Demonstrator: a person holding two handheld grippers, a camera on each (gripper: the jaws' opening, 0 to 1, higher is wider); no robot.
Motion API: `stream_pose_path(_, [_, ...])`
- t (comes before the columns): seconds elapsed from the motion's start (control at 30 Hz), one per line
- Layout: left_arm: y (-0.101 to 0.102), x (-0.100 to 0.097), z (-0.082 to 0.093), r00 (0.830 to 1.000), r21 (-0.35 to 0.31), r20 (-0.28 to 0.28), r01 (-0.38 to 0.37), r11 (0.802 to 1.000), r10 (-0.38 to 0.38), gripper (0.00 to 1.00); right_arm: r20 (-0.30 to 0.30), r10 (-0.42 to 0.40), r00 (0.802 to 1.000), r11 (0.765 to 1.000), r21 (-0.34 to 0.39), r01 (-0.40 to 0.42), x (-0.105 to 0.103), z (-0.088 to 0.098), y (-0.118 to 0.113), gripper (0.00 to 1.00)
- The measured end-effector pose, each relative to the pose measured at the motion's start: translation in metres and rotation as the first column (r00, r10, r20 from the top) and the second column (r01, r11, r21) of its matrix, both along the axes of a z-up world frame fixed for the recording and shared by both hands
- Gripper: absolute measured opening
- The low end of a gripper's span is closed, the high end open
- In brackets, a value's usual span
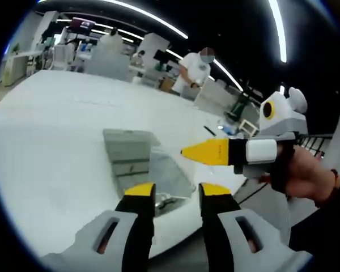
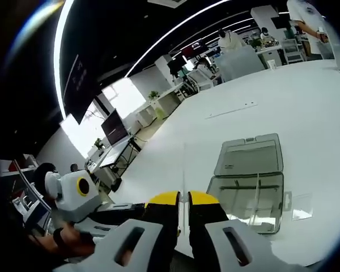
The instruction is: Insert the divider into the dual guide fixture by aligning both edges with the guide slots and pushing it downward to the bottom, including one-sided entry, uneven engagement, binding, and posture correction.
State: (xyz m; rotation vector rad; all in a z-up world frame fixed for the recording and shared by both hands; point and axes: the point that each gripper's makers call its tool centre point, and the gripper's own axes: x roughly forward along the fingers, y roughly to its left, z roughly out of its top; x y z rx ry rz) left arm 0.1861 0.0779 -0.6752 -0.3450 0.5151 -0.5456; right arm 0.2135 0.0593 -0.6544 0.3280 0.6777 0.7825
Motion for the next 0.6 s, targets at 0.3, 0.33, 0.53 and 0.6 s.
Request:
stream_pose_path(0.3, [0.017,-0.003,-0.004,1.000,0.016,0.006,0.017,1.000,-0.017,0.37,-0.051,-0.033,0.998,0.999,-0.027,0.032,0.004,-0.006,-0.004,0.00])
stream_pose_path(0.33, [0.018,-0.003,-0.004,1.000,0.015,0.009,0.024,1.000,-0.024,0.39,-0.055,-0.033,0.998,0.999,-0.023,0.032,0.004,-0.005,-0.003,0.00])
stream_pose_path(0.53, [0.010,-0.001,-0.006,0.996,0.017,0.016,0.084,0.996,-0.084,0.45,-0.101,-0.020,0.995,1.000,-0.009,0.019,-0.003,-0.009,0.008,0.01])
stream_pose_path(0.6, [0.005,-0.002,-0.009,0.993,0.038,0.017,0.119,0.992,-0.120,0.46,-0.110,-0.014,0.994,1.000,-0.006,0.013,-0.006,-0.009,0.011,0.01])
